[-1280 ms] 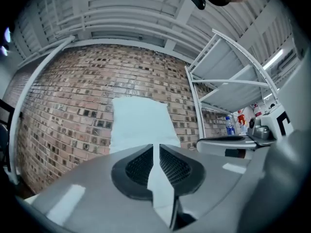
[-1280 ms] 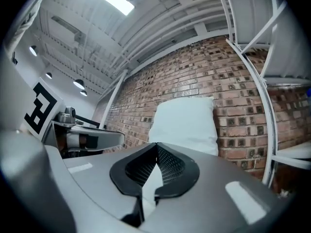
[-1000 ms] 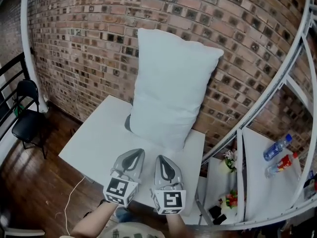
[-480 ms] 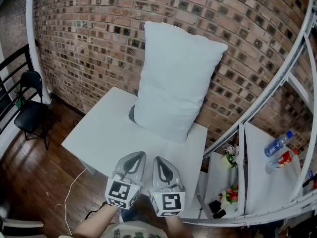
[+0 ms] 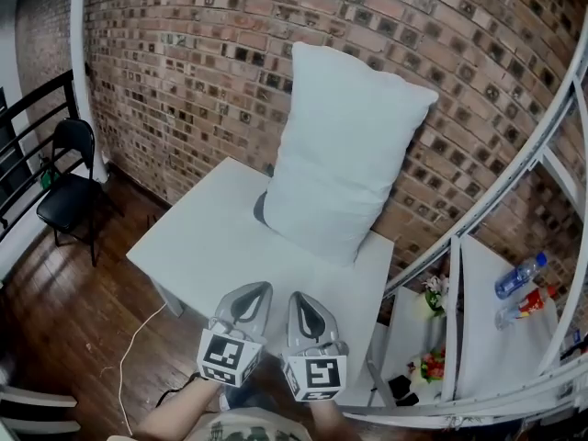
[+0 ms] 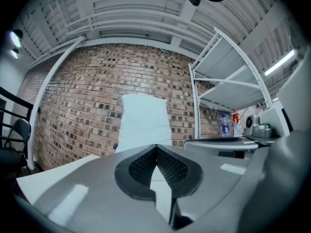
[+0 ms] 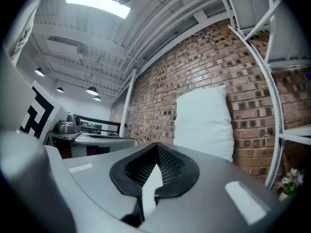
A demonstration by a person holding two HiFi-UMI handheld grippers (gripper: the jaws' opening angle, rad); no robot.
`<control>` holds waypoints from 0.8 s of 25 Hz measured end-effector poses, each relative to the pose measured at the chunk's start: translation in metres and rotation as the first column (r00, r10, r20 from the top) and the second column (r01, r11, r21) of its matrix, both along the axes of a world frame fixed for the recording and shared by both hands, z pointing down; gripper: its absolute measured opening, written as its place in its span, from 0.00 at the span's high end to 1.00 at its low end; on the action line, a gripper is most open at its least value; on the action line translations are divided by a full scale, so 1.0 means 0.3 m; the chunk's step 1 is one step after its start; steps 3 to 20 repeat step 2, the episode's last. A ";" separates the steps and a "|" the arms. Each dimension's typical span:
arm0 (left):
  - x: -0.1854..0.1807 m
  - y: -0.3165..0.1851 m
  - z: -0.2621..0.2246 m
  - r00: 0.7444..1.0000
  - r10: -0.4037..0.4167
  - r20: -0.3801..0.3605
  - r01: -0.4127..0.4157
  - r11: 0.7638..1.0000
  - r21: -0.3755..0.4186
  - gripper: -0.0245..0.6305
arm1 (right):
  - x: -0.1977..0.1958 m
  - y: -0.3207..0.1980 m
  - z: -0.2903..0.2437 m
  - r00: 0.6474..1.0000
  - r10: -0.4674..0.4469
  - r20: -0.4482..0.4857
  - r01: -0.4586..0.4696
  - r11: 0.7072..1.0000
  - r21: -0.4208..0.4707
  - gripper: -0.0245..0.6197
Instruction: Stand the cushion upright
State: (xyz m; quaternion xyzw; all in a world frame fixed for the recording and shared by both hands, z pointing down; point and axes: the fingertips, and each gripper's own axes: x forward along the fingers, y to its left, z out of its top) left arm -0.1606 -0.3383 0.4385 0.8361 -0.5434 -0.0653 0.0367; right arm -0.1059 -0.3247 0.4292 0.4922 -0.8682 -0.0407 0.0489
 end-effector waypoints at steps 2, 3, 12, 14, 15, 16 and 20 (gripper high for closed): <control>0.000 0.014 0.008 1.000 0.003 0.001 -0.003 1.000 -0.002 0.96 | -0.005 0.013 0.002 1.000 -0.005 -0.003 0.005 1.000 0.001 0.96; 0.000 0.014 0.008 1.000 0.003 0.001 -0.003 1.000 -0.002 0.96 | -0.005 0.013 0.002 1.000 -0.005 -0.003 0.005 1.000 0.001 0.96; 0.000 0.014 0.008 1.000 0.003 0.001 -0.003 1.000 -0.002 0.96 | -0.005 0.013 0.002 1.000 -0.005 -0.003 0.005 1.000 0.001 0.96; 0.000 0.014 0.008 1.000 0.003 0.001 -0.003 1.000 -0.002 0.96 | -0.005 0.013 0.002 1.000 -0.005 -0.003 0.005 1.000 0.001 0.96; 0.000 0.014 0.008 1.000 0.003 0.001 -0.003 1.000 -0.002 0.96 | -0.005 0.013 0.002 1.000 -0.005 -0.003 0.005 1.000 0.001 0.96; 0.000 0.014 0.008 1.000 0.003 0.001 -0.003 1.000 -0.002 0.96 | -0.005 0.013 0.002 1.000 -0.005 -0.003 0.005 1.000 0.001 0.96; 0.000 0.014 0.008 1.000 0.003 0.001 -0.003 1.000 -0.002 0.96 | -0.005 0.013 0.002 1.000 -0.005 -0.003 0.005 1.000 0.001 0.96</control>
